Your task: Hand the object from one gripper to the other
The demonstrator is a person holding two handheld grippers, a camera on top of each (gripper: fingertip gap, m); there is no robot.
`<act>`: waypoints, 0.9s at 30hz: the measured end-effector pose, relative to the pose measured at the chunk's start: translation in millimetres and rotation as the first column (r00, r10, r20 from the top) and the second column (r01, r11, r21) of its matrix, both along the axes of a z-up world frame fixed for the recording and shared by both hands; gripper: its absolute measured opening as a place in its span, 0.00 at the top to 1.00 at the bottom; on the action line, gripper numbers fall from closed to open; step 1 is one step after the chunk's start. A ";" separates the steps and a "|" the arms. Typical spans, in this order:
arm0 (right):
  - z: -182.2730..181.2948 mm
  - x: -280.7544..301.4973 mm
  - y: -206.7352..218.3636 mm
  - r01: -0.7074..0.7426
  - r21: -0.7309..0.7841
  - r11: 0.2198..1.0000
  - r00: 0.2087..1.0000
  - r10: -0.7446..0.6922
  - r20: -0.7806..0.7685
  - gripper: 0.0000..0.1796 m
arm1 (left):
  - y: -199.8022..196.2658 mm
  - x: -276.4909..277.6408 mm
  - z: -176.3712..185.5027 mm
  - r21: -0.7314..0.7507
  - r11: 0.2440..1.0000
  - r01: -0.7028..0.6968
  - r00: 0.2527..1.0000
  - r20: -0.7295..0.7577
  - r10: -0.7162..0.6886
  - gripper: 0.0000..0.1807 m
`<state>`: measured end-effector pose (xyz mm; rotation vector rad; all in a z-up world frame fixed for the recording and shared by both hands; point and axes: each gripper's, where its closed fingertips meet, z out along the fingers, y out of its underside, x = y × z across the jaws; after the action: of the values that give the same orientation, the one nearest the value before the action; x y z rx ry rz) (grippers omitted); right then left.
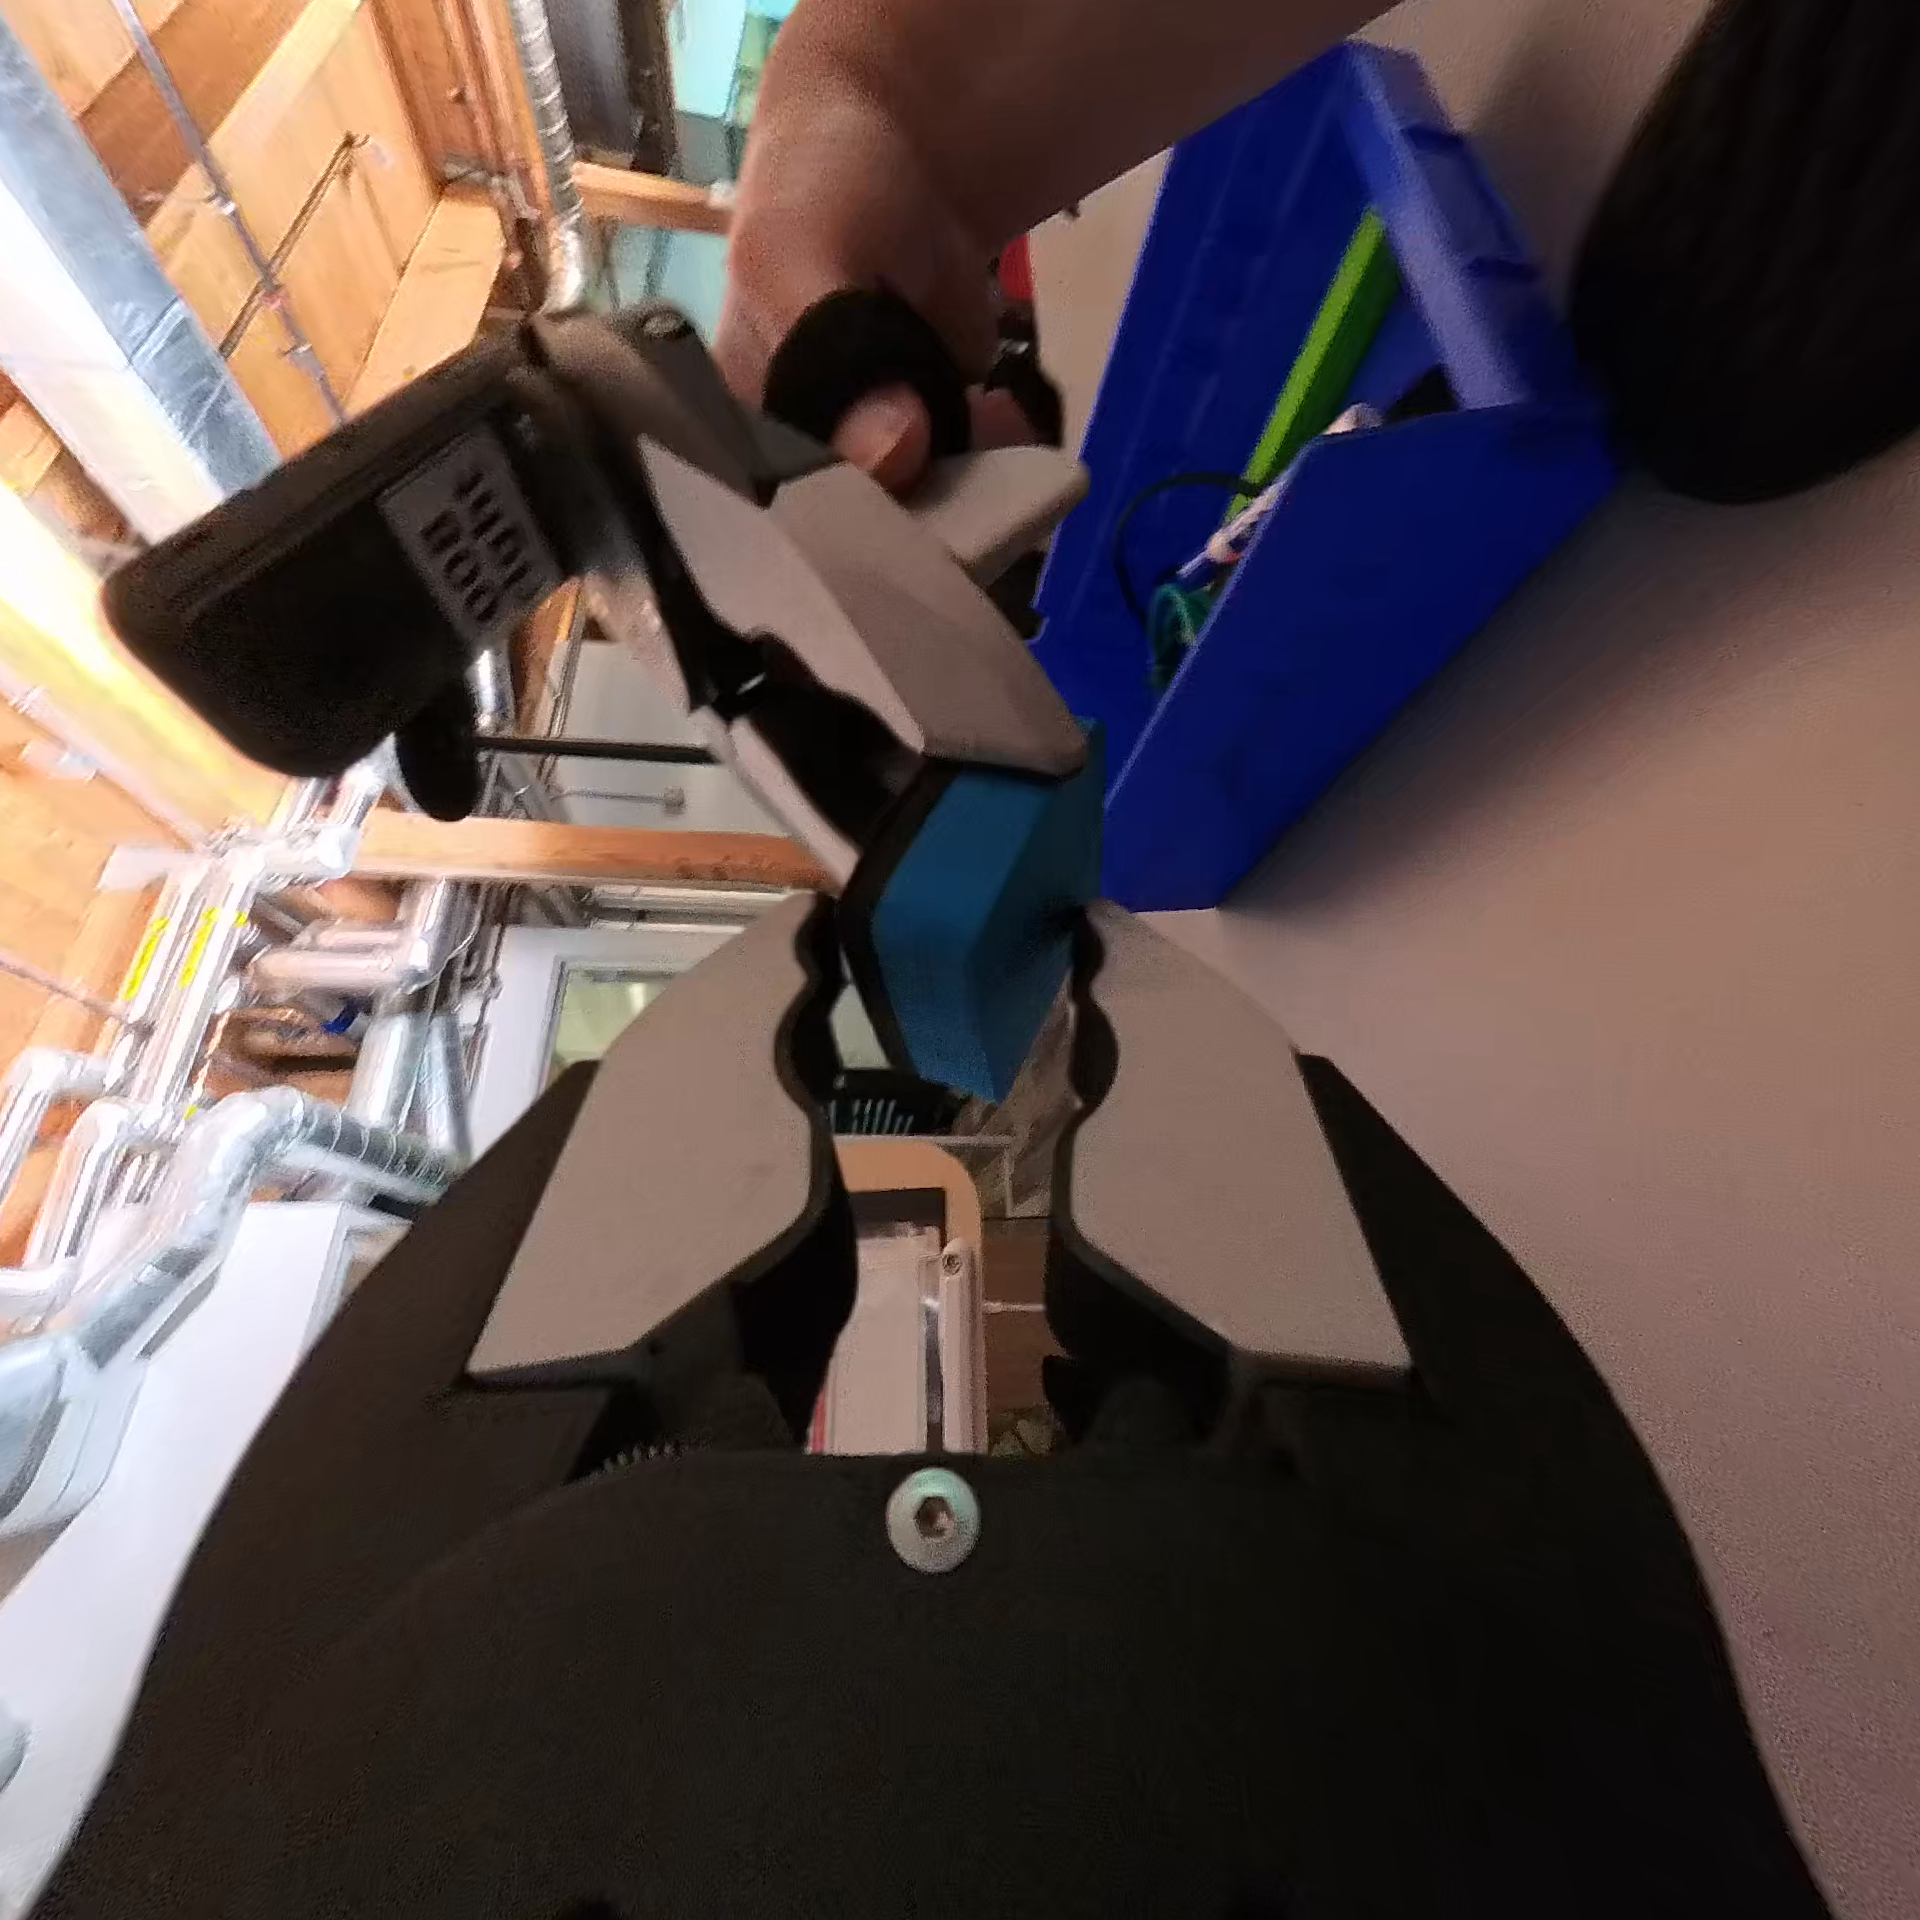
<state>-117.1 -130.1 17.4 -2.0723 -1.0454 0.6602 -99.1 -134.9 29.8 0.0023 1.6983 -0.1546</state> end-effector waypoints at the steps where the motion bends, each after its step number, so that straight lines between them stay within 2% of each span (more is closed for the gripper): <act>1: -2.1 -1.7 1.7 -0.003 -0.001 1.000 1.000 0.003 0.013 0.68 | -0.1 -0.6 -6.8 0.016 1.000 0.006 0.999 -0.033 -0.006 0.81; 4: 2.4 -0.9 8.7 0.003 0.055 0.998 1.000 -0.002 -0.001 0.68 | 6.3 0.1 -6.9 0.004 1.000 -0.010 0.999 -0.047 0.010 0.86; 6: 22.1 1.0 16.9 0.029 0.169 0.985 0.997 -0.016 -0.077 0.67 | 12.7 1.9 7.6 -0.053 0.998 -0.032 0.999 0.007 0.033 0.87; 8: 48.9 6.0 23.9 0.076 0.330 0.941 0.987 -0.024 -0.160 0.60 | 19.5 2.3 29.6 -0.160 0.986 -0.040 0.995 0.089 0.055 0.87; 10: 77.7 14.3 27.3 0.143 0.483 0.864 0.972 -0.031 -0.232 0.57 | 25.3 1.4 48.9 -0.346 0.938 -0.033 0.991 0.110 0.075 0.88; 12: 106.3 22.7 25.6 0.215 0.622 0.753 0.955 -0.030 -0.294 0.58 | 27.6 -0.5 64.8 -0.559 0.829 -0.010 0.994 0.083 0.068 0.88; 14: 126.6 34.2 25.9 0.277 0.763 0.584 0.957 -0.093 -0.276 0.58 | 23.6 -3.0 71.4 -0.754 0.657 0.000 1.000 -0.003 -0.004 0.87; 17: 135.2 30.4 17.9 0.175 0.935 0.308 0.972 -0.202 -0.115 0.60 | 20.9 -9.9 79.8 -0.930 0.364 -0.043 0.983 -0.104 -0.151 0.88; 18: 134.1 25.1 17.3 0.114 0.958 0.264 0.970 -0.238 -0.050 0.61 | 23.4 -12.7 82.1 -0.956 0.284 -0.071 0.974 -0.128 -0.189 0.87; 21: 120.6 6.2 22.3 -0.027 0.953 0.302 0.945 -0.304 0.123 0.61 | 30.5 -23.6 83.9 -0.979 0.090 -0.184 0.922 -0.204 -0.328 0.87; 23: 111.3 -4.7 29.1 -0.122 0.945 0.303 0.905 -0.358 0.231 0.60 | 34.4 -29.8 79.5 -0.959 0.007 -0.282 0.875 -0.260 -0.408 0.88; 25: 99.2 -9.6 40.3 -0.214 0.923 0.321 0.832 -0.435 0.345 0.59 | 36.0 -33.3 70.5 -0.933 -0.001 -0.359 0.832 -0.320 -0.453 0.88; 27: 90.9 -13.1 49.5 -0.292 0.901 0.320 0.760 -0.495 0.422 0.58 | 38.0 -32.6 60.7 -0.914 0.028 -0.405 0.814 -0.374 -0.444 0.88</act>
<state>-130.2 -80.7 108.3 -1.1565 -1.1849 -0.7927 -131.7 -97.0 90.5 -1.3076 1.7889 -1.6147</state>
